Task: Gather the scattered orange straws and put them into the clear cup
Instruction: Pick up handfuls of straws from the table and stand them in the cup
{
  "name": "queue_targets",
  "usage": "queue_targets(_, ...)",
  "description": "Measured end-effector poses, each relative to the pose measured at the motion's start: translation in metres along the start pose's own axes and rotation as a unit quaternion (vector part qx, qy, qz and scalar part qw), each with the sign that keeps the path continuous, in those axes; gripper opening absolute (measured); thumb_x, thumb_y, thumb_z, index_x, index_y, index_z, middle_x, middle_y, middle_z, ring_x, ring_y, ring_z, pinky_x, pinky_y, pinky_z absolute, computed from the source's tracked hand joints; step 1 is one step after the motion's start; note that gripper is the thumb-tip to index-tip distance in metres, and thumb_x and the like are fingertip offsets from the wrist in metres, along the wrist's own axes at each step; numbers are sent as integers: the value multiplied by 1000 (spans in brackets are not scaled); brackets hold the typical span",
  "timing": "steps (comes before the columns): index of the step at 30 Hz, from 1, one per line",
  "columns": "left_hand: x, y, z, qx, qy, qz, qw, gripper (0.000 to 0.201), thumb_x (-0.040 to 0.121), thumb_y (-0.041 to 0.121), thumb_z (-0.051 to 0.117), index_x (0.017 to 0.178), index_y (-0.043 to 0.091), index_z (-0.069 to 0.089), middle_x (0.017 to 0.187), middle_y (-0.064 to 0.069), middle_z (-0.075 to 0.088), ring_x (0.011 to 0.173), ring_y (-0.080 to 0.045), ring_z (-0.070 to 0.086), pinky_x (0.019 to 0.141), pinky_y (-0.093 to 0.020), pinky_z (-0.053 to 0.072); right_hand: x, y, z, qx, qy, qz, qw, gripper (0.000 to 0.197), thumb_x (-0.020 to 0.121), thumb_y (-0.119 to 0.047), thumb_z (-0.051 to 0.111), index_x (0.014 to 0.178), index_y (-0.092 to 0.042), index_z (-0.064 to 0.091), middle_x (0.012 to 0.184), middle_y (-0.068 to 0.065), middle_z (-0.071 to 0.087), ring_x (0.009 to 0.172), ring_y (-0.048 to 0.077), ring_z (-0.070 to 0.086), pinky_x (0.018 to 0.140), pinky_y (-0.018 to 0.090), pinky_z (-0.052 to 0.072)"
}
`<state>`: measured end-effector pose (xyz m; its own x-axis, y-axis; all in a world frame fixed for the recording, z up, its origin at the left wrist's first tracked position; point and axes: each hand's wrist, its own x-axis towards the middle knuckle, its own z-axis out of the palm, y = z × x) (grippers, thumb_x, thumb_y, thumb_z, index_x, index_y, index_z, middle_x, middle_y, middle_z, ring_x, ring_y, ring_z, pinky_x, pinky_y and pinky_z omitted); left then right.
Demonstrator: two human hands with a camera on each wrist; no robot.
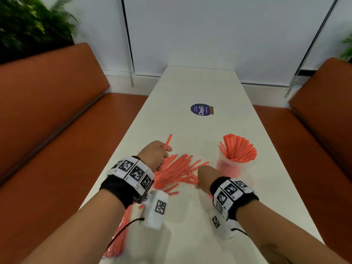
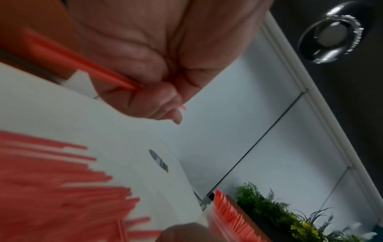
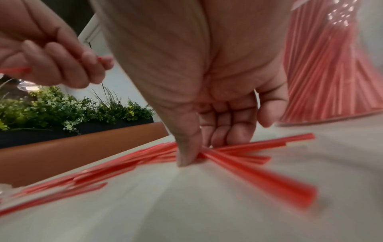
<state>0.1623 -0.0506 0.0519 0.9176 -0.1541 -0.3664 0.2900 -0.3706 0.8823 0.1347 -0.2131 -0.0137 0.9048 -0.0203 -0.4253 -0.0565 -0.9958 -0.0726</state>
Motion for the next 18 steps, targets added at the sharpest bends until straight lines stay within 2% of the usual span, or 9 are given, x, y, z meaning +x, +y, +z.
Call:
queue_targets(3, -5, -29, 10, -39, 6, -44, 998, 23, 89, -6, 32, 91, 8, 51, 62, -4, 41, 43, -11, 33, 31, -13, 26, -8, -2, 11, 3, 2, 23, 1000, 29, 94, -19, 49, 117, -3, 56, 124, 11, 59, 115, 27, 56, 95, 35, 44)
queue_targets(7, -12, -52, 29, -144, 4, -124, 982, 29, 90, -6, 28, 80, 8, 51, 57, -3, 36, 24, -4, 33, 28, -11, 28, -25, -1, 20, -10, 0, 52, 999, 28, 91, -11, 43, 118, -8, 53, 122, 9, 58, 112, 27, 57, 95, 36, 42)
queue_targets(9, -16, -58, 39, -188, 1, -153, 970, 30, 90, -6, 28, 78, 9, 50, 57, -3, 39, 24, -4, 34, 32, -10, 28, -34, 1, 21, -8, -9, 58, 998, 30, 89, -7, 41, 117, -7, 53, 121, 9, 58, 111, 28, 57, 95, 36, 42)
queue_targets(11, -19, -63, 47, -216, -1, -166, 962, 28, 90, -7, 30, 79, 8, 51, 57, -4, 41, 29, -6, 36, 33, -11, 29, -41, 6, 20, 13, -38, 54, 998, 28, 90, -5, 40, 114, -4, 54, 117, 10, 60, 108, 28, 60, 87, 34, 46)
queue_targets(12, -19, -65, 51, -225, -1, -172, 959, 26, 90, -5, 32, 80, 8, 51, 57, -4, 42, 32, -7, 36, 33, -12, 30, -43, 9, 19, 26, -58, 55, 996, 22, 91, -4, 40, 106, -2, 56, 108, 11, 62, 103, 28, 62, 78, 31, 47)
queue_targets(13, -21, -66, 54, -233, -3, -176, 956, 23, 91, -3, 34, 81, 8, 52, 57, -3, 42, 33, -7, 36, 33, -13, 31, -45, 12, 18, 37, -73, 54, 995, 16, 91, -3, 40, 92, -3, 56, 95, 9, 62, 93, 26, 63, 67, 27, 46)
queue_targets(15, -23, -69, 58, -237, -7, -179, 955, 19, 93, 1, 40, 81, 6, 54, 57, -3, 41, 35, -8, 36, 33, -14, 31, -50, 19, 17, 71, -78, 57, 993, 29, 92, -5, 40, 64, -11, 44, 72, 6, 53, 64, 18, 54, 50, 21, 36)
queue_targets(16, -24, -70, 60, -234, -10, -178, 956, 18, 93, 3, 42, 80, 6, 54, 57, -3, 41, 39, -9, 36, 34, -15, 32, -53, 21, 15, 78, -79, 59, 992, 34, 93, -7, 40, 59, -13, 39, 68, 4, 50, 55, 14, 45, 48, 20, 33)
queue_targets(18, -25, -71, 62, -232, -14, -181, 956, 17, 93, 7, 46, 77, 6, 52, 58, -2, 42, 45, -10, 34, 35, -16, 32, -60, 24, 9, 84, -77, 53, 992, 38, 95, -12, 38, 57, -13, 38, 62, 0, 44, 52, 11, 38, 48, 20, 29)
